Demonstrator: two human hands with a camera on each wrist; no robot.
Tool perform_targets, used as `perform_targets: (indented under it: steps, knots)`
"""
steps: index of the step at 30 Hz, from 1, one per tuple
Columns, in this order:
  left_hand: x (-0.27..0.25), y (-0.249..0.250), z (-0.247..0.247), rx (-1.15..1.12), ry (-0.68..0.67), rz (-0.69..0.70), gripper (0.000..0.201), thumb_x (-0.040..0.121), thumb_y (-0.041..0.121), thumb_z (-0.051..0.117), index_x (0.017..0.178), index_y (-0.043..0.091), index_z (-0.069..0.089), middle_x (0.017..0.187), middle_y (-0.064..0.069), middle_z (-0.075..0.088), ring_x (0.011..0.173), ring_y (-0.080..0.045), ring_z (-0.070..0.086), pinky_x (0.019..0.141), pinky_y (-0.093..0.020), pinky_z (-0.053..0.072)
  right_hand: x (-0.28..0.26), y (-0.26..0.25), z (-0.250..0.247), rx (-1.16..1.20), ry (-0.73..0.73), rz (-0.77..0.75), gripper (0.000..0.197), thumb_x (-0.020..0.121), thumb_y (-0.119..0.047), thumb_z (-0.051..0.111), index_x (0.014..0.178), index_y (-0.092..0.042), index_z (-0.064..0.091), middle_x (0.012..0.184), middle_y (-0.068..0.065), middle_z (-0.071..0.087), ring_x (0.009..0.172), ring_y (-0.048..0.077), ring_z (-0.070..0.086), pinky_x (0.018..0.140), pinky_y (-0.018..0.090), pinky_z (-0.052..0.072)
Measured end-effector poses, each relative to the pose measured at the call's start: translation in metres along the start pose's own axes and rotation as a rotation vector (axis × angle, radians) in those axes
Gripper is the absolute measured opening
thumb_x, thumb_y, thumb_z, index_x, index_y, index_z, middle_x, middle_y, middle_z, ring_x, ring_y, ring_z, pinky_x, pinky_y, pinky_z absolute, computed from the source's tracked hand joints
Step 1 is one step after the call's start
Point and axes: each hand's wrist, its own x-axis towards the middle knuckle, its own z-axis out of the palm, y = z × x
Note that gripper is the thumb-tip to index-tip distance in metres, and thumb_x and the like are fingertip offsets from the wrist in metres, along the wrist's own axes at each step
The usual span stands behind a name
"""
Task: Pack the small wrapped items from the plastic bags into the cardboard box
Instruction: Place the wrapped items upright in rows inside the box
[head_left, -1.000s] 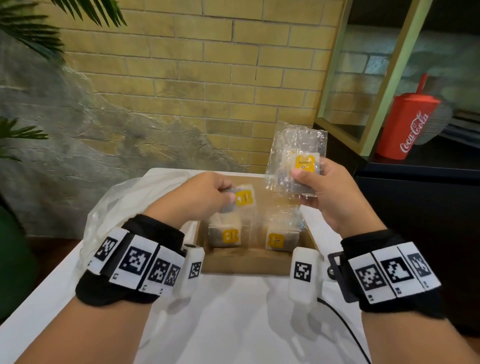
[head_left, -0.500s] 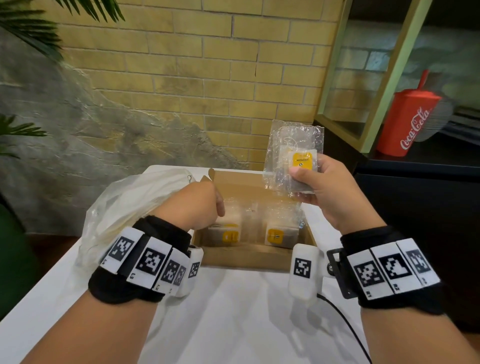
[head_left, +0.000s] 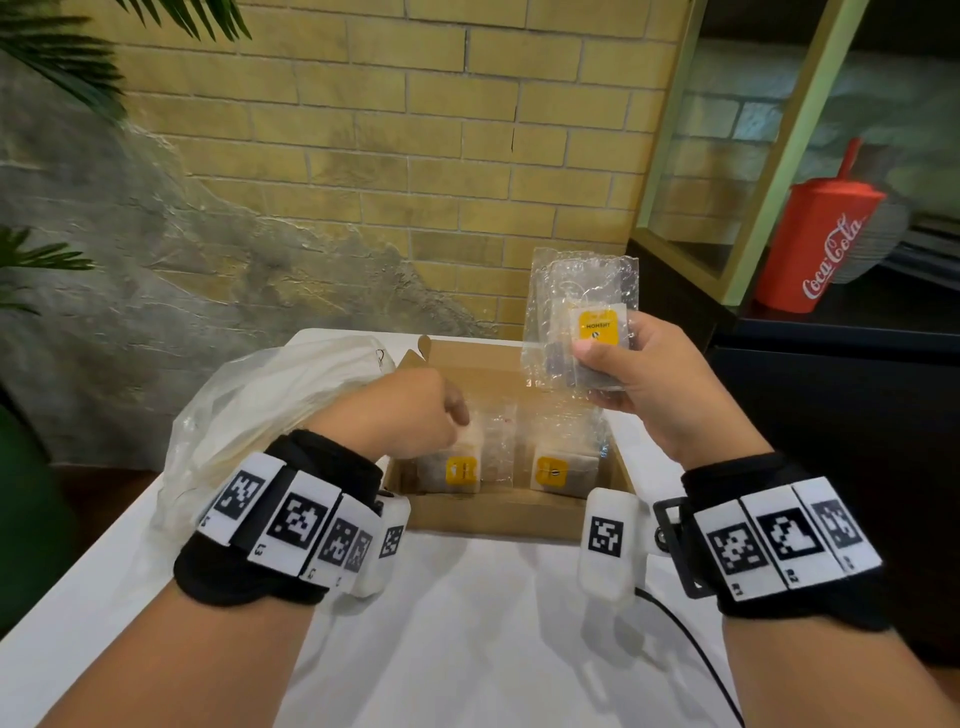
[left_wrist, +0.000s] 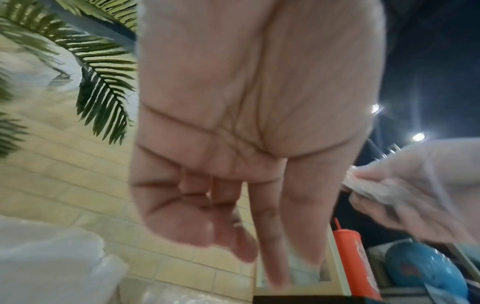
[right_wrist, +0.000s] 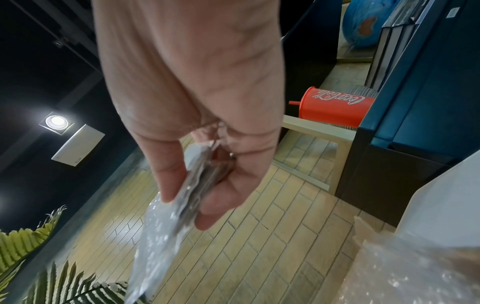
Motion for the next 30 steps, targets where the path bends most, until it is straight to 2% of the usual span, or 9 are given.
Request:
perform_targets:
  steps: [2, 4, 7, 11, 15, 19, 24, 27, 30]
  knots:
    - [-0.003, 0.005, -0.004, -0.233, 0.083, 0.084, 0.03, 0.088, 0.031, 0.06, 0.118, 0.025, 0.06, 0.099, 0.007, 0.058, 0.092, -0.01, 0.056, 0.073, -0.019, 0.041, 0.0, 0.001, 0.002, -0.038, -0.029, 0.006, 0.022, 0.087, -0.018, 0.061, 0.109, -0.013, 0.06, 0.099, 0.005, 0.067, 0.088, 0.015, 0.065, 0.07, 0.025, 0.053]
    - [-0.008, 0.012, -0.005, -0.519, 0.057, 0.167, 0.032, 0.086, 0.035, 0.061, 0.117, 0.026, 0.057, 0.097, 0.011, 0.062, 0.089, -0.005, 0.059, 0.074, -0.017, 0.046, -0.001, 0.001, 0.006, -0.074, -0.051, -0.008, 0.02, 0.087, -0.017, 0.062, 0.106, -0.01, 0.061, 0.097, 0.008, 0.068, 0.087, 0.019, 0.065, 0.073, 0.029, 0.054]
    - [-0.011, 0.021, -0.001, -0.842, -0.018, 0.235, 0.023, 0.086, 0.029, 0.062, 0.108, 0.031, 0.058, 0.099, 0.006, 0.069, 0.092, -0.009, 0.066, 0.078, -0.024, 0.053, -0.003, 0.001, 0.011, -0.069, -0.098, -0.028, 0.015, 0.086, -0.015, 0.063, 0.101, -0.013, 0.061, 0.09, 0.006, 0.069, 0.084, 0.019, 0.064, 0.077, 0.033, 0.052]
    - [-0.007, 0.026, 0.007, -1.047, 0.003, 0.229, 0.021, 0.089, 0.012, 0.06, 0.107, 0.023, 0.059, 0.09, 0.001, 0.07, 0.084, -0.013, 0.068, 0.068, -0.022, 0.054, -0.003, 0.001, 0.015, -0.006, -0.156, -0.001, 0.012, 0.093, -0.012, 0.052, 0.095, -0.023, 0.058, 0.083, -0.003, 0.064, 0.078, 0.011, 0.059, 0.07, 0.025, 0.048]
    - [-0.004, 0.027, 0.011, -1.13, -0.004, 0.226, 0.028, 0.089, 0.007, 0.059, 0.115, 0.016, 0.055, 0.095, -0.004, 0.068, 0.076, -0.014, 0.069, 0.055, -0.018, 0.051, -0.003, 0.0, 0.017, 0.11, -0.206, 0.067, 0.022, 0.096, -0.004, 0.041, 0.105, -0.016, 0.057, 0.103, 0.006, 0.064, 0.095, 0.017, 0.061, 0.078, 0.023, 0.054]
    - [-0.004, 0.027, 0.011, -1.154, 0.029, 0.228, 0.023, 0.089, 0.009, 0.059, 0.111, 0.016, 0.056, 0.088, -0.003, 0.07, 0.072, -0.015, 0.069, 0.056, -0.018, 0.052, -0.004, 0.0, 0.016, 0.043, -0.144, 0.012, 0.021, 0.094, -0.005, 0.048, 0.11, -0.01, 0.059, 0.101, 0.008, 0.067, 0.086, 0.014, 0.064, 0.072, 0.022, 0.054]
    - [-0.004, 0.024, 0.005, -1.168, 0.149, 0.167, 0.014, 0.09, 0.007, 0.059, 0.089, 0.021, 0.057, 0.076, 0.003, 0.064, 0.063, -0.015, 0.068, 0.049, -0.016, 0.049, -0.002, 0.0, 0.007, -0.014, -0.013, -0.025, 0.011, 0.09, -0.006, 0.055, 0.091, -0.016, 0.06, 0.089, 0.002, 0.067, 0.082, 0.015, 0.063, 0.071, 0.027, 0.051]
    - [-0.004, 0.018, -0.002, -1.137, 0.254, 0.126, 0.019, 0.089, 0.005, 0.058, 0.083, 0.022, 0.055, 0.072, 0.005, 0.061, 0.057, -0.014, 0.065, 0.047, -0.015, 0.048, 0.0, 0.002, -0.001, -0.223, 0.018, -0.055, 0.014, 0.087, -0.006, 0.06, 0.083, -0.02, 0.063, 0.086, 0.006, 0.066, 0.079, 0.016, 0.059, 0.071, 0.029, 0.049]
    - [-0.003, 0.012, -0.01, -1.138, 0.335, 0.096, 0.019, 0.089, 0.003, 0.057, 0.084, 0.021, 0.055, 0.077, 0.002, 0.061, 0.053, -0.013, 0.064, 0.045, -0.014, 0.048, 0.001, 0.007, -0.007, -0.584, -0.102, 0.014, 0.01, 0.083, -0.009, 0.066, 0.089, -0.016, 0.069, 0.086, 0.006, 0.065, 0.083, 0.017, 0.058, 0.068, 0.024, 0.044]
